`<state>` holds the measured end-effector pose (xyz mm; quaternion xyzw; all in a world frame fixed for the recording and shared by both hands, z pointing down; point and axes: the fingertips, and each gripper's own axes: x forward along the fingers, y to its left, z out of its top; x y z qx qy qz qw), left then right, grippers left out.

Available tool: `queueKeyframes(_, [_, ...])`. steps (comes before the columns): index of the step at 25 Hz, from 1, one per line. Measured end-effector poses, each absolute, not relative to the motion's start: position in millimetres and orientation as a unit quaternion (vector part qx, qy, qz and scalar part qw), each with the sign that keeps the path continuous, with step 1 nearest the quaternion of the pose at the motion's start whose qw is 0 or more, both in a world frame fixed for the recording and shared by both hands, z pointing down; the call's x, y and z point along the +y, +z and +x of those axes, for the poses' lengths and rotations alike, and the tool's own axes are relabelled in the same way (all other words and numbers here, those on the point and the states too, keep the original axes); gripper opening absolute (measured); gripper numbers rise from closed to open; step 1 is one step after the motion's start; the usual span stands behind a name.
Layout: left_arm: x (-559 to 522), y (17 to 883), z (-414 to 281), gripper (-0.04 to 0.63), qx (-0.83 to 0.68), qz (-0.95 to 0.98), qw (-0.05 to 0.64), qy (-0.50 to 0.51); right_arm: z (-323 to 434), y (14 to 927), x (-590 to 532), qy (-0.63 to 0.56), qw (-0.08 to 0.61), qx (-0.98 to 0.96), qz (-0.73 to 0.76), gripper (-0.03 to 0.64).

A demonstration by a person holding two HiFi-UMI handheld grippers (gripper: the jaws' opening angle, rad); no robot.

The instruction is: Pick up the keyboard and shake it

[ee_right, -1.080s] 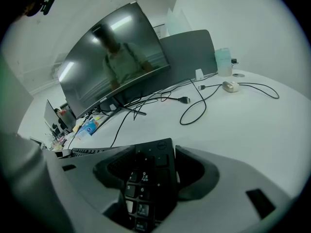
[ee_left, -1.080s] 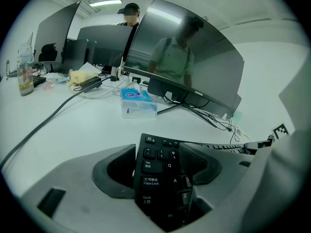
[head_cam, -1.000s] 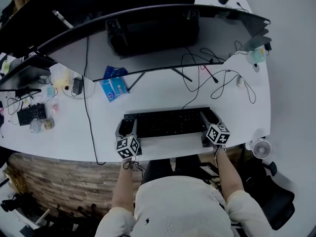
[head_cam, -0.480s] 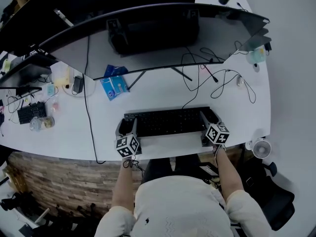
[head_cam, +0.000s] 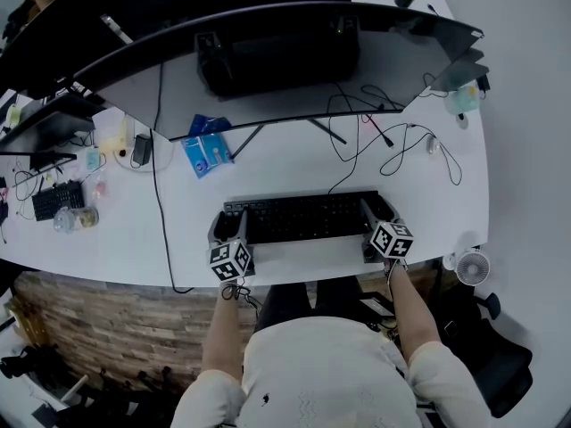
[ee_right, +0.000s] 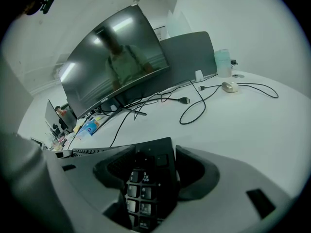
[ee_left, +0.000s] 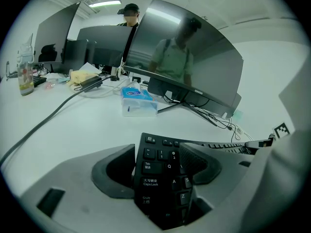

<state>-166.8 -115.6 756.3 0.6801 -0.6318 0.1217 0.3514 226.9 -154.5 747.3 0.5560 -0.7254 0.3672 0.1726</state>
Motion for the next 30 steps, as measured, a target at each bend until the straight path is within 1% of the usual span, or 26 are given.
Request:
queueKeyframes(6, [-115.0,756.1,-167.0,0.275,-0.634,0.68,0.347,0.123,227.9,746.3,-153.5,0.37,0.169,-0.725,0.556,0.254])
queueKeyframes(17, [-112.8,753.9,-167.6,0.275,-0.644,0.678,0.327,0.139,226.6,746.1,-148.1,0.363,0.183,-0.731,0.548,0.27])
queueKeyframes(24, [-107.2,743.0,-172.6,0.271,-0.654,0.673,0.319,0.135,237.1,725.9,-152.8,0.321,0.182,-0.733,0.572,0.276])
queueKeyframes(25, [-105.7,740.6,-172.9,0.26,-0.654,0.673,0.319,0.133,234.3,722.2,-152.7,0.316,0.181,-0.738,0.568,0.27])
queueKeyframes(27, [-103.6,736.0,-172.3,0.216,-0.655,0.674,0.316,0.131,226.3,717.2,-151.6,0.315,0.179,-0.75,0.554,0.25])
queueKeyframes(30, [-100.4,731.3,-166.7,0.161,-0.653,0.677,0.316,0.128,217.3,713.5,-148.0,0.321,0.177,-0.761,0.535,0.193])
